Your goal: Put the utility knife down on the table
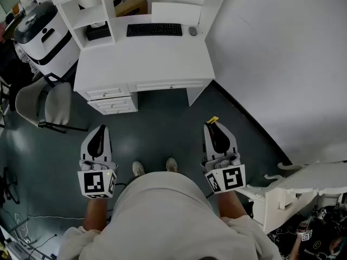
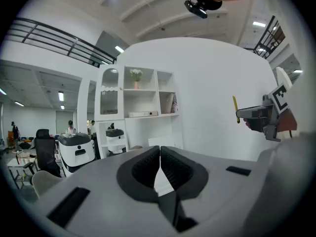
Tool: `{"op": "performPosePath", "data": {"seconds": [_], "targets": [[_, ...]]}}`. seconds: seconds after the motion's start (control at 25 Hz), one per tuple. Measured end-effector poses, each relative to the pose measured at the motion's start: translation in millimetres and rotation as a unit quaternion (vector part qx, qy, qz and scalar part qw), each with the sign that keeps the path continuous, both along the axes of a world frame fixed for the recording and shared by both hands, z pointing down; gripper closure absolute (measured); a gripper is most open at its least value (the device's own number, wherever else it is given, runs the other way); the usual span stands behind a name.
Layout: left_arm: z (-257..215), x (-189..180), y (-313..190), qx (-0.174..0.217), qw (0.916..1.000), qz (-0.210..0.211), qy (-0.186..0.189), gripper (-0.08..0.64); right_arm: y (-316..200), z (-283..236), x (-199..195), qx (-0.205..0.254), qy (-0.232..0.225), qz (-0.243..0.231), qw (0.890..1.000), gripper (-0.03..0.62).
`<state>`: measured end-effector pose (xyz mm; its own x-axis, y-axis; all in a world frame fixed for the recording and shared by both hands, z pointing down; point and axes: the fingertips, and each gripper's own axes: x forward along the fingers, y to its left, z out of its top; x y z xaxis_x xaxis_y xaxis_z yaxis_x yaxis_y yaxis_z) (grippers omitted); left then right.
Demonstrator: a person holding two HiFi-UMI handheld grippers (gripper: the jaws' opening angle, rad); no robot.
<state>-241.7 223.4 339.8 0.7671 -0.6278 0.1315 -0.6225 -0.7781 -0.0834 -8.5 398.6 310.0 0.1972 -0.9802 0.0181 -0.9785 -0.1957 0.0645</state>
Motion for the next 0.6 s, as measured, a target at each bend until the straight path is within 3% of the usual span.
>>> {"op": "performPosePath", "data": {"seconds": [0.6], "targets": [[5,34,2,0.006,0.9999,-0.010,-0.004,0.551,0,-1,34,0.017,-0.002,-0.012,1.000,0.532]]}}
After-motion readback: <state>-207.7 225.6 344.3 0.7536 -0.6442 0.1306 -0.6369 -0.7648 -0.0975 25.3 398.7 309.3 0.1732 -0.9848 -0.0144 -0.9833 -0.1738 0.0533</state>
